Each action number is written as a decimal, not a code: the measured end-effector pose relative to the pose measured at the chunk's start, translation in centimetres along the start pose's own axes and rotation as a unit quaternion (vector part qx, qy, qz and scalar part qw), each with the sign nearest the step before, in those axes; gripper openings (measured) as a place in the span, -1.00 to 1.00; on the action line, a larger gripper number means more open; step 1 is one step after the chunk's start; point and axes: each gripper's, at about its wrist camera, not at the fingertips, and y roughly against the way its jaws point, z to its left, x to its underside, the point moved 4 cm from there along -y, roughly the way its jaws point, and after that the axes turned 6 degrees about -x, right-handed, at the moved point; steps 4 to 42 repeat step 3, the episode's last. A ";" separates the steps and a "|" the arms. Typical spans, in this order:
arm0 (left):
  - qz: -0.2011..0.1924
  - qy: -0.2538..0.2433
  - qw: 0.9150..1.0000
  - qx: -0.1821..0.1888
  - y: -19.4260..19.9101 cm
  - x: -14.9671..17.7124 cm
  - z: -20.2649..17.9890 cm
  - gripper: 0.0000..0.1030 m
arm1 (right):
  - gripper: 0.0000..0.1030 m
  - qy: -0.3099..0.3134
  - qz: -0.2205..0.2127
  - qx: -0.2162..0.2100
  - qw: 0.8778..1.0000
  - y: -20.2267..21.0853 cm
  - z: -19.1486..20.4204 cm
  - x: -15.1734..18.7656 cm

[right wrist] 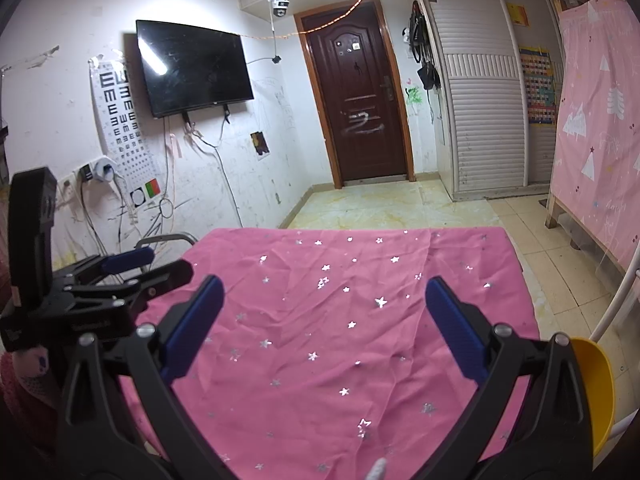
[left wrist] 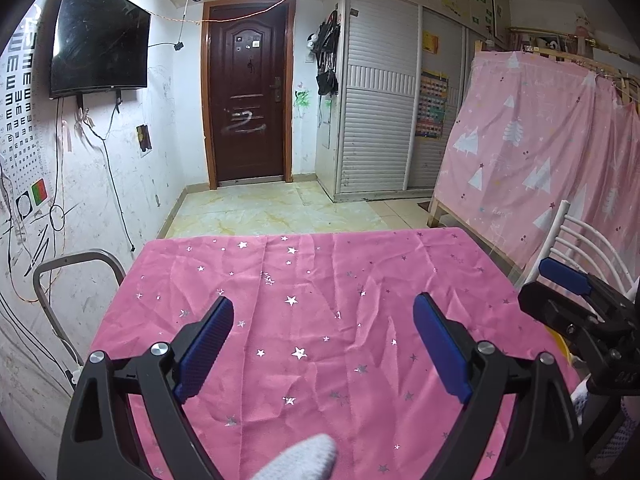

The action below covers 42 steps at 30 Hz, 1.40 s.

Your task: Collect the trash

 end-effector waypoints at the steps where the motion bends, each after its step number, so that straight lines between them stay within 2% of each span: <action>1: 0.000 0.000 1.000 0.000 0.0 0.0 0.0 0.61 | 0.88 0.000 0.000 0.000 1.000 0.0 0.0 0.0; 42: 0.000 0.000 1.000 -0.001 0.0 0.0 0.1 0.61 | 0.88 0.000 0.000 0.000 1.000 0.0 0.0 0.0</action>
